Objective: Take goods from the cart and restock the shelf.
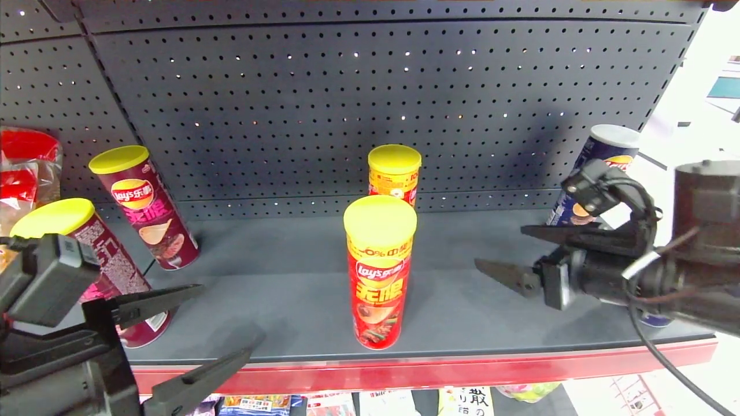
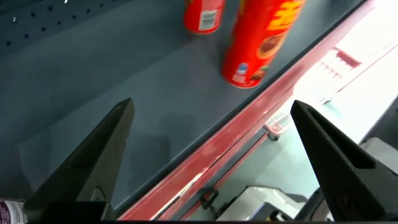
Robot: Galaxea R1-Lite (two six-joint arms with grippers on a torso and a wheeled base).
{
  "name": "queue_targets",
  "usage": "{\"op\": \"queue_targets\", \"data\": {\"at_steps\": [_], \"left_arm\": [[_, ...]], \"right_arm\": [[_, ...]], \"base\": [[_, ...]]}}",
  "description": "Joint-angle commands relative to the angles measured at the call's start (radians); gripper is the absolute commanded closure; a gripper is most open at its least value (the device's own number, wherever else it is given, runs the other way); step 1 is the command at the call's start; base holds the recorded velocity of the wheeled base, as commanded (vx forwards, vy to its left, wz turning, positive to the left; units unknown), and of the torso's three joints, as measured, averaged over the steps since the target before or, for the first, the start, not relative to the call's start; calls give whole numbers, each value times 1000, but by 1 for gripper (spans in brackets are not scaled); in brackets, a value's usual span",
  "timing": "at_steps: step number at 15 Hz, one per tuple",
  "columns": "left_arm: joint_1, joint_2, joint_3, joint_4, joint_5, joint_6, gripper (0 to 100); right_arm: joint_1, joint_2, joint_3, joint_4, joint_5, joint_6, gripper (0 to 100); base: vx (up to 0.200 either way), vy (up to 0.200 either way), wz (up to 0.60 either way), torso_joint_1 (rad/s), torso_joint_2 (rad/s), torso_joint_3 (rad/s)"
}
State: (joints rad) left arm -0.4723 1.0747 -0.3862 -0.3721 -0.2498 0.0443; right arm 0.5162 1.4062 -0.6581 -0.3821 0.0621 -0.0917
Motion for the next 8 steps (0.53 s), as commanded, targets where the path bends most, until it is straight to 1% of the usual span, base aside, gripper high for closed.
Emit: {"op": "queue_targets", "data": {"at_steps": [1, 2, 3, 4, 5, 6, 7, 8], "left_arm": [[-2, 129, -36, -2, 29, 0, 0], [-3, 177, -46, -2, 29, 0, 0], [-6, 218, -65, -2, 29, 0, 0], [-15, 258, -83, -2, 29, 0, 0], [-22, 280, -95, -1, 29, 0, 0], [-23, 329, -109, 1, 29, -1, 0], [-23, 349, -114, 1, 30, -1, 0], [-25, 389, -135, 1, 32, 0, 0]], "right_arm": [[56, -412, 313, -1, -25, -10, 0], [56, -546, 402, -1, -44, -31, 0], [54, -693, 463, 17, -59, -40, 0], [44, -819, 499, 65, -84, -40, 0], [27, -883, 495, 124, -111, -36, 0], [-22, -964, 466, 243, -154, -19, 0], [-50, -997, 454, 293, -159, -3, 0], [-96, -1053, 445, 361, -159, 18, 0]], "base": [[0, 0, 0, 0, 0, 0], [0, 0, 0, 0, 0, 0], [0, 0, 0, 0, 0, 0], [0, 0, 0, 0, 0, 0], [0, 0, 0, 0, 0, 0], [0, 0, 0, 0, 0, 0], [0, 0, 0, 0, 0, 0], [0, 0, 0, 0, 0, 0]]}}
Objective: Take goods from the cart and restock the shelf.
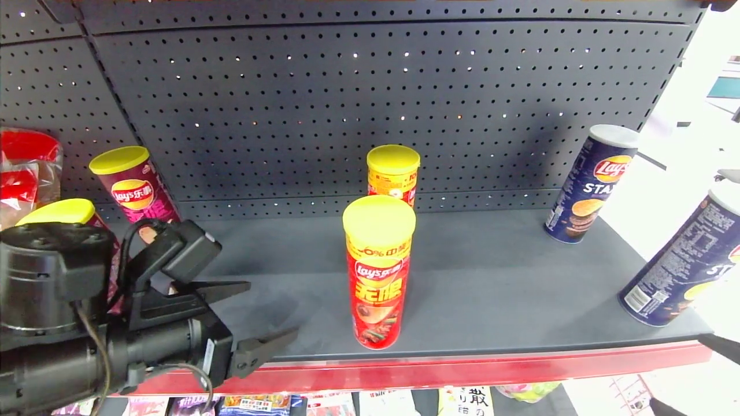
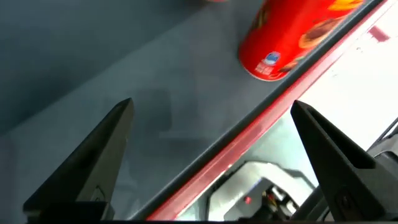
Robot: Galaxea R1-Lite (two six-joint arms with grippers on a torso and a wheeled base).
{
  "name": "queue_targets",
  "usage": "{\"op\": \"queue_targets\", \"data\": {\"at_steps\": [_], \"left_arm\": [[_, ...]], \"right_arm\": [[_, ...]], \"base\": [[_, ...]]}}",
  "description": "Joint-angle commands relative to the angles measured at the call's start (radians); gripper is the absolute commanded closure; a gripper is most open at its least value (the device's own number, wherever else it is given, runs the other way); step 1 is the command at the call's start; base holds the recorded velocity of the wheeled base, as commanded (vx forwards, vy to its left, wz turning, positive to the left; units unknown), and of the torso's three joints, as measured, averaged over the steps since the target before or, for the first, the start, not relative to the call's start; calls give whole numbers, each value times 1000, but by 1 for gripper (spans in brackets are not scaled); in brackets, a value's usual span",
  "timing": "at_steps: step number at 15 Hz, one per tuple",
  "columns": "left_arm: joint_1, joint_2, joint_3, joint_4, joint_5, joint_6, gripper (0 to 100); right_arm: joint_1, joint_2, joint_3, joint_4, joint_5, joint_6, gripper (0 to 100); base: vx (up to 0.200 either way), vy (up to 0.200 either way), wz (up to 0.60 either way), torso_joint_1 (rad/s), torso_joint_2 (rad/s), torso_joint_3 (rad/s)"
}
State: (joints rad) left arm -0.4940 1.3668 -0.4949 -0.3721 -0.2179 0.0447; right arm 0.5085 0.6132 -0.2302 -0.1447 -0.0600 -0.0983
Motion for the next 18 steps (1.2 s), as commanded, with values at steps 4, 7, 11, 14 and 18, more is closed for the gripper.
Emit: {"op": "queue_targets", "data": {"at_steps": [4, 7, 11, 14, 18], "left_arm": [[-28, 215, -99, 1, 104, 6, 0], [-57, 270, -149, -1, 107, 6, 0], [-63, 310, -194, 1, 106, 6, 0], [-80, 333, -214, -1, 104, 6, 0], [-98, 353, -231, -1, 104, 6, 0]], "right_arm": [[-125, -355, 20, 217, -35, 28, 0], [-125, -355, 25, 217, -37, 29, 0], [-125, -355, 26, 217, -37, 42, 0], [-125, -355, 28, 217, -38, 43, 0], [-127, -355, 31, 218, -38, 43, 0]], "base": [[0, 0, 0, 0, 0, 0], [0, 0, 0, 0, 0, 0], [0, 0, 0, 0, 0, 0], [0, 0, 0, 0, 0, 0], [0, 0, 0, 0, 0, 0]]}}
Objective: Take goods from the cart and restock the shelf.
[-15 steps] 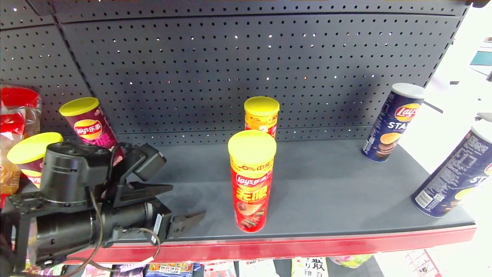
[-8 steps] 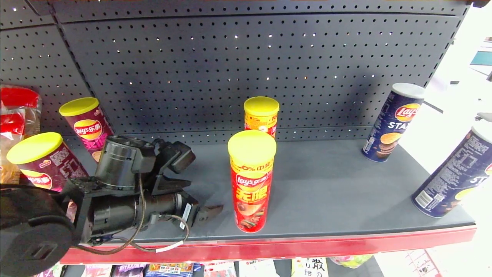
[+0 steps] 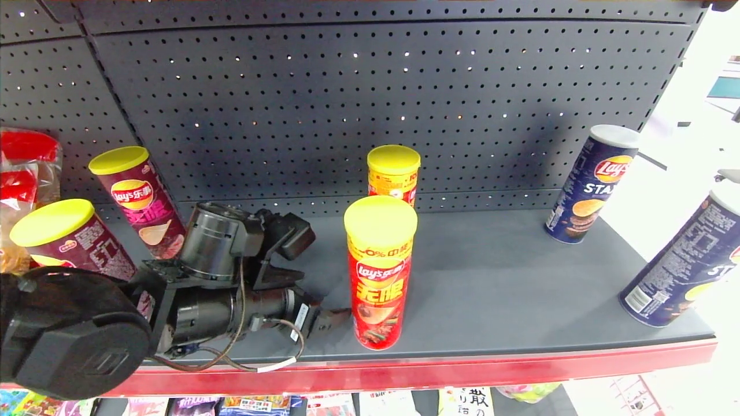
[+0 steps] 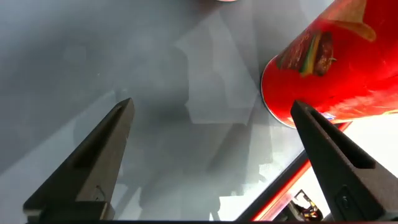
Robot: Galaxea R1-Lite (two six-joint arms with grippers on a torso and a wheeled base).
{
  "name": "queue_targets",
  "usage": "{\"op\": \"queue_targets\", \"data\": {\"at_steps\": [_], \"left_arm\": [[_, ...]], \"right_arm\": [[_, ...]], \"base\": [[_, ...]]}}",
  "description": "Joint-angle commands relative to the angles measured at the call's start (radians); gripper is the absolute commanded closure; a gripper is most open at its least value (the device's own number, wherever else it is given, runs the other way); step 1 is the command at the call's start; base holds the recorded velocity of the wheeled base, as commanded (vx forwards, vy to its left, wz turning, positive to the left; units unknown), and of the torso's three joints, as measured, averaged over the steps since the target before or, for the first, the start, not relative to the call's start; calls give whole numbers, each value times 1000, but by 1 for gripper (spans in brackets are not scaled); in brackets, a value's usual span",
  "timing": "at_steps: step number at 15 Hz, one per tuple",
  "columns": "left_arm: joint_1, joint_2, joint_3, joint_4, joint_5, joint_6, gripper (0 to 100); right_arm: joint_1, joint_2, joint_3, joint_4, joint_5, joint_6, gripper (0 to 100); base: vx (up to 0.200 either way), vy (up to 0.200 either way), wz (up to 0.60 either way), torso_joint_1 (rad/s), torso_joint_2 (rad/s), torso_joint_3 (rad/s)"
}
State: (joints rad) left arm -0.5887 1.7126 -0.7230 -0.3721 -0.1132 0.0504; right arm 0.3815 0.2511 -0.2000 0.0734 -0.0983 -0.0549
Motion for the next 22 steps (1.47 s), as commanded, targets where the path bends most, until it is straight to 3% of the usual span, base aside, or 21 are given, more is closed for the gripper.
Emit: {"op": "queue_targets", "data": {"at_steps": [1, 12, 14, 18, 19, 20, 22], "left_arm": [[-3, 9, -7, -1, -2, -1, 0], [-2, -1, -21, -1, 4, -6, 0], [-2, -59, 2, 4, 4, -9, 0], [-3, -424, 188, 90, 4, -7, 0], [-3, -433, 191, 94, 4, -7, 0], [-3, -674, 214, 262, 6, -4, 0], [-2, -910, 158, 527, 21, 0, 0]], "right_arm": [[0, 8, 1, 0, 0, 0, 0], [0, 11, 2, 2, 0, 0, 0], [0, 8, 10, 2, 0, 0, 0], [4, 19, 17, 2, 5, -6, 0], [4, 19, 17, 2, 5, -6, 0], [2, 14, 33, 11, -3, -11, 0], [-29, 19, 27, 46, -40, -37, 0]], "base": [[0, 0, 0, 0, 0, 0], [0, 0, 0, 0, 0, 0], [0, 0, 0, 0, 0, 0], [0, 0, 0, 0, 0, 0], [0, 0, 0, 0, 0, 0], [0, 0, 0, 0, 0, 0], [0, 0, 0, 0, 0, 0]]}}
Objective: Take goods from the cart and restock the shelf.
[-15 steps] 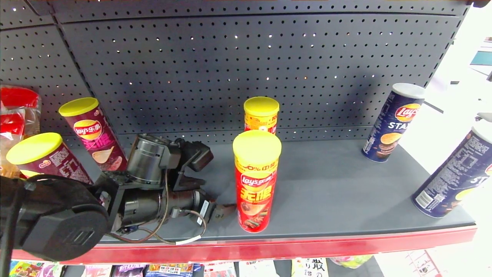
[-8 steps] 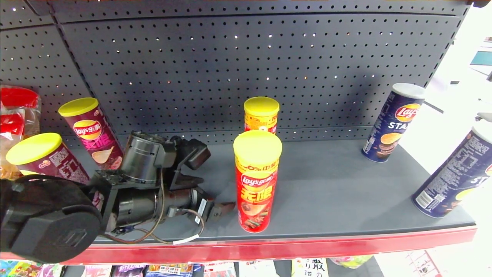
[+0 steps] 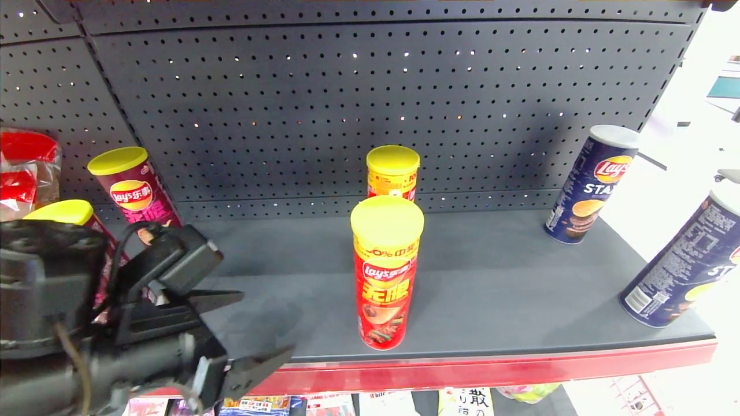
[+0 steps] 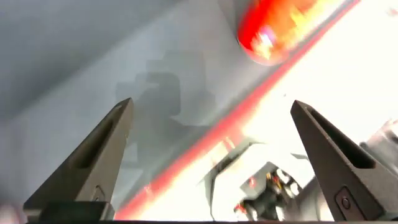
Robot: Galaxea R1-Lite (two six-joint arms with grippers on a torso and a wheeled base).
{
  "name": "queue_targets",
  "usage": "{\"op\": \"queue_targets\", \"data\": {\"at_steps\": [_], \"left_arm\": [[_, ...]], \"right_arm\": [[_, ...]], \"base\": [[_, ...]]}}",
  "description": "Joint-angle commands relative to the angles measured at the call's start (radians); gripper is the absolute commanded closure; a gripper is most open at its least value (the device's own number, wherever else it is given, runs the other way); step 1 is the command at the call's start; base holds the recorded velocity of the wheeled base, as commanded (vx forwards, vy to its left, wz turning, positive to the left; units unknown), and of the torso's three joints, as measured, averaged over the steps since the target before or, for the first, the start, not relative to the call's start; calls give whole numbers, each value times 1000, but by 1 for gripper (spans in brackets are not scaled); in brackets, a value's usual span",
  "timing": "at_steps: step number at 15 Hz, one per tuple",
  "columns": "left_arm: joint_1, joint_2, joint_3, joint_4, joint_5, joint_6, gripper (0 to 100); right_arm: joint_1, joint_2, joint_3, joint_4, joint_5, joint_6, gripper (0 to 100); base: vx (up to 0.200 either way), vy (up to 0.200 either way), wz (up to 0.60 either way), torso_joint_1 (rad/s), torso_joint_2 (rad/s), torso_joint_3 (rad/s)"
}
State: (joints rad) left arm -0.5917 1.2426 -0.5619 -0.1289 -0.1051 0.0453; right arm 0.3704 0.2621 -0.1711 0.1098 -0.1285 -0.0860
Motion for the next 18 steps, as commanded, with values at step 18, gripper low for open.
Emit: {"op": "queue_targets", "data": {"at_steps": [18], "left_arm": [[598, -1243, 197, 810, 328, -168, 0]], "right_arm": [[-381, -241, 90, 5, 164, -43, 0]], "base": [[0, 0, 0, 0, 0, 0]]}}
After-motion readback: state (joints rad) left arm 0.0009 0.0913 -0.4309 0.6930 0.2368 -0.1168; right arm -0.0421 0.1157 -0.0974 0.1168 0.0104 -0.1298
